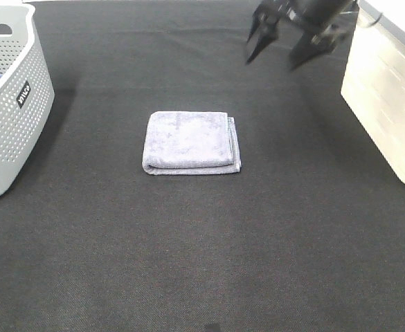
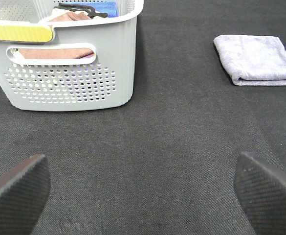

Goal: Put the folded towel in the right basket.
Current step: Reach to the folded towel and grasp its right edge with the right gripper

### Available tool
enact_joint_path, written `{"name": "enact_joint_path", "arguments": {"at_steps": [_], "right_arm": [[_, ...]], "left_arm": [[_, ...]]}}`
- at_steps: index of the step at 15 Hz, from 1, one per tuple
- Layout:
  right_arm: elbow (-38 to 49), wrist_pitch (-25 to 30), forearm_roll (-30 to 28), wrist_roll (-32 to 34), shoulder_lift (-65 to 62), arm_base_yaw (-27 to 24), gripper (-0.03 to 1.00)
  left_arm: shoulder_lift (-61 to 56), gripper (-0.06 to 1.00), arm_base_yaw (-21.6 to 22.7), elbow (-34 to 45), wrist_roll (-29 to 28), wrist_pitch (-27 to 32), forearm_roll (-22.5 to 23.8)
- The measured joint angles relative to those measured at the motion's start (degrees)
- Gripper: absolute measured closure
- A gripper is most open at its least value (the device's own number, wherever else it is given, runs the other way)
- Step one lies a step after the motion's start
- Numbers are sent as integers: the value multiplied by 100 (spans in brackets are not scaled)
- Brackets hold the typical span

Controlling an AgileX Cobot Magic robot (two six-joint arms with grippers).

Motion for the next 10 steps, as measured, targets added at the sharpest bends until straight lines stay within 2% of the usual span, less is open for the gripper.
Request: {"name": "enact_joint_path", "arguments": {"at_steps": [3, 10], "right_arm": [[-642, 504, 321, 97, 934, 0, 21], [-1455, 745, 561, 74, 2235, -6, 21]], "left_arm": [[0, -2, 0, 0, 0, 0, 0], [0, -2, 0, 0, 0, 0, 0]]}}
